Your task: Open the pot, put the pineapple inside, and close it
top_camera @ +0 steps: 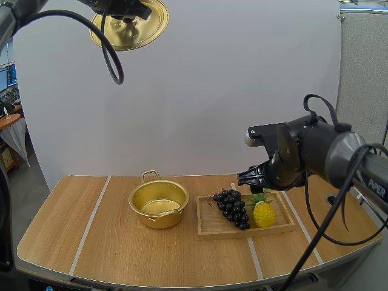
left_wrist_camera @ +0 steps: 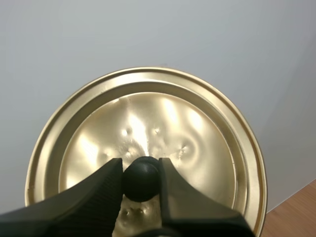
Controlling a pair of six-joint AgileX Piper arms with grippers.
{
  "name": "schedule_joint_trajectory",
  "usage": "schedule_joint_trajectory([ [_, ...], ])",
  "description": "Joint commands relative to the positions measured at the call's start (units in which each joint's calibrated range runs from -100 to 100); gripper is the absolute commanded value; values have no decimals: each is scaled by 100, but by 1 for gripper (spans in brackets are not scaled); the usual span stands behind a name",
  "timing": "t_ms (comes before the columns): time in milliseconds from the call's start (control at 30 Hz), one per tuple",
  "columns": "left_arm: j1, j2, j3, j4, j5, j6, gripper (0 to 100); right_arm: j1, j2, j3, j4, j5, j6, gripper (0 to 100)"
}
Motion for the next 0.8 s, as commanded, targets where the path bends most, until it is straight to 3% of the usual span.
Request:
schedule_joint_trajectory([
  [0,-19,-57,-40,-33,-151,-54,0,-23,309,-155,-127,-121,7,100],
  [367,-19,-57,-40,-33,-151,-54,0,-23,772,-155,-258,-584,-4,100],
  [767,-19,-57,-40,-33,-151,-54,0,-354,1346,-155,-221,-1192,-260,100],
])
